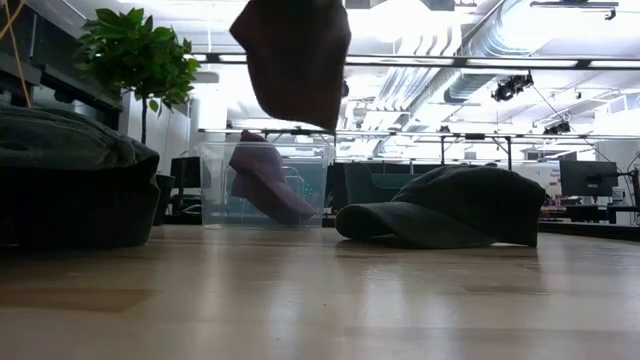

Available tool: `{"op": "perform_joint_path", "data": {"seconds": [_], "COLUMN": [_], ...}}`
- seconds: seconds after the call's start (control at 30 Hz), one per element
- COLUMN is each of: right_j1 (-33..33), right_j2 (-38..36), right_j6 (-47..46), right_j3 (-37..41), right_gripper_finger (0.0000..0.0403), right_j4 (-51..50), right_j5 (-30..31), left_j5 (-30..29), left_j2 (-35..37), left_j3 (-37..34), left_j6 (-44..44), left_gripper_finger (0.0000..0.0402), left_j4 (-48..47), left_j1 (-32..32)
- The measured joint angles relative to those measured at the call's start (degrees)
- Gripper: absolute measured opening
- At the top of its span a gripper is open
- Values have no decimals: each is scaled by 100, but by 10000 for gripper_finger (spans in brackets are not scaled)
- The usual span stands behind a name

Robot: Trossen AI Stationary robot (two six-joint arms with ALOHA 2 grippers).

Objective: Pick & Place hat
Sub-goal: Put the red cap into the transparent bin

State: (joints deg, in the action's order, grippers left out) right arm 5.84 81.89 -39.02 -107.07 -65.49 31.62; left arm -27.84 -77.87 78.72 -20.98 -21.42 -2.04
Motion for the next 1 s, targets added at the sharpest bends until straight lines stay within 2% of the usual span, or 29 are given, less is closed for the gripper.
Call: {"op": "perform_joint_path", "data": {"seconds": [0.2, 0.4, 0.47, 0.63, 0.83, 1.0], "right_j1": [237, 487, 585, 777, 1031, 1246], "right_j2": [-101, -64, -62, -62, -59, -82], "right_j6": [-289, -188, -147, 55, 951, 1503], "right_j3": [0, 209, 415, 1132, 2192, 2792], "right_gripper_finger": [117, 117, 117, 117, 117, 117], "right_j4": [-544, -527, -440, 203, 1952, 2995], "right_j5": [0, 142, 260, 283, 388, 528], "left_j5": [993, 3046, 3462, 4100, 4699, 4914], "left_j2": [107, 255, 306, 385, 531, 540], "left_j3": [-2, -6, 9, -7, 9, -13], "left_j6": [496, 1622, 1939, 2275, 2610, 3051], "left_gripper_finger": [0, 0, 0, 0, 0, 0], "left_j4": [-95, -50, -26, 223, 606, 625], "left_j1": [-516, -1211, -1336, -1457, -1448, -1450]}}
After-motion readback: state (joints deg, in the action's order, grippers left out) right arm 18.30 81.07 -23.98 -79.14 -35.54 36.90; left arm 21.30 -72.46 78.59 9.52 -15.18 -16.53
